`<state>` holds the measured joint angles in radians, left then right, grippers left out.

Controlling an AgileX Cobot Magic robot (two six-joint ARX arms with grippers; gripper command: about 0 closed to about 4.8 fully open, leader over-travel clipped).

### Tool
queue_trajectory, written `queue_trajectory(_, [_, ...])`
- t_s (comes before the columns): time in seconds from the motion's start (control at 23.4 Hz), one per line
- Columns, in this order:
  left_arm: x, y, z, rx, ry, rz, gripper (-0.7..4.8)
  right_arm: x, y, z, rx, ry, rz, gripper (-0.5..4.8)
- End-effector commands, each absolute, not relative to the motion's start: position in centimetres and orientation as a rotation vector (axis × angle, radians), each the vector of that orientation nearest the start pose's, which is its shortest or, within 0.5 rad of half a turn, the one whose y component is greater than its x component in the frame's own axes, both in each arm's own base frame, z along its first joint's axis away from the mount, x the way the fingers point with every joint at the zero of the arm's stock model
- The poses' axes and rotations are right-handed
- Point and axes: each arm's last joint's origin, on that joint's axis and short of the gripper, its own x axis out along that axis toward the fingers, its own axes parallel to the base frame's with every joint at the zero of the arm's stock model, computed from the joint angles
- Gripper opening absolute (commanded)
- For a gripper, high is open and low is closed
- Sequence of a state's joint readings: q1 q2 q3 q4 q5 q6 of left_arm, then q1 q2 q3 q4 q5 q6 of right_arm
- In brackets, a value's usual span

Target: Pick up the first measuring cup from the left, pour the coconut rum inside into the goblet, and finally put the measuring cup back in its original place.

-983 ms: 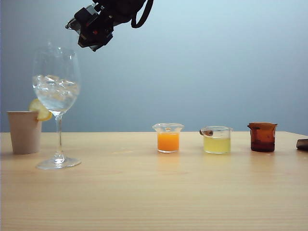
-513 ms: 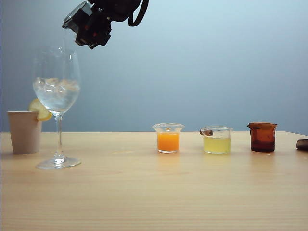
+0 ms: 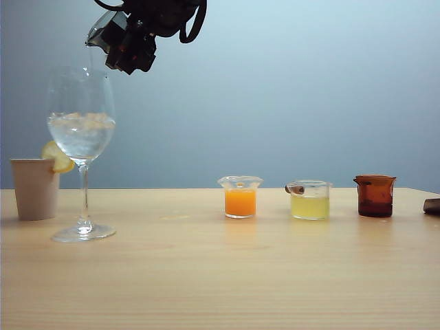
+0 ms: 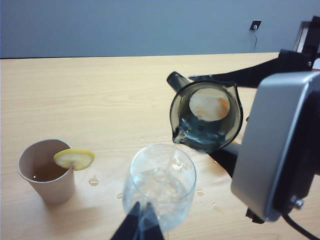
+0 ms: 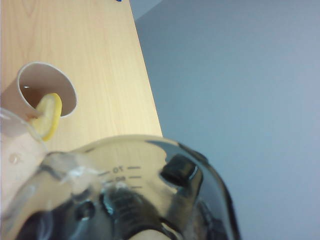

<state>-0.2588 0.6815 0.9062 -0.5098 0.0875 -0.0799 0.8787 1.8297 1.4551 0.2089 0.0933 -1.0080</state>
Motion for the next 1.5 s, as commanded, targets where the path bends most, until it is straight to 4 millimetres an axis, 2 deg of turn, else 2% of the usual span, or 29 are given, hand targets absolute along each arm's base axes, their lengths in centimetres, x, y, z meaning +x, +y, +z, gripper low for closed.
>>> queue_trajectory(0.04, [12.80,-3.65,35.76,-0.055,0.285,-0.337,-0.04,27.71,33.09,31.87,-1.041,-0.312,0.771,0.79])
queue_trajectory(0.94, [12.66,-3.61,36.05,-0.058,0.255,-0.338,-0.04,27.53,33.27,32.09,-1.144,-0.375,0.740,0.75])
queue_trajectory(1.5, [12.49,-3.57,36.13,-0.058,0.248,-0.338,-0.04,27.12,33.64,32.42,-1.251,-0.471,0.722,0.75])
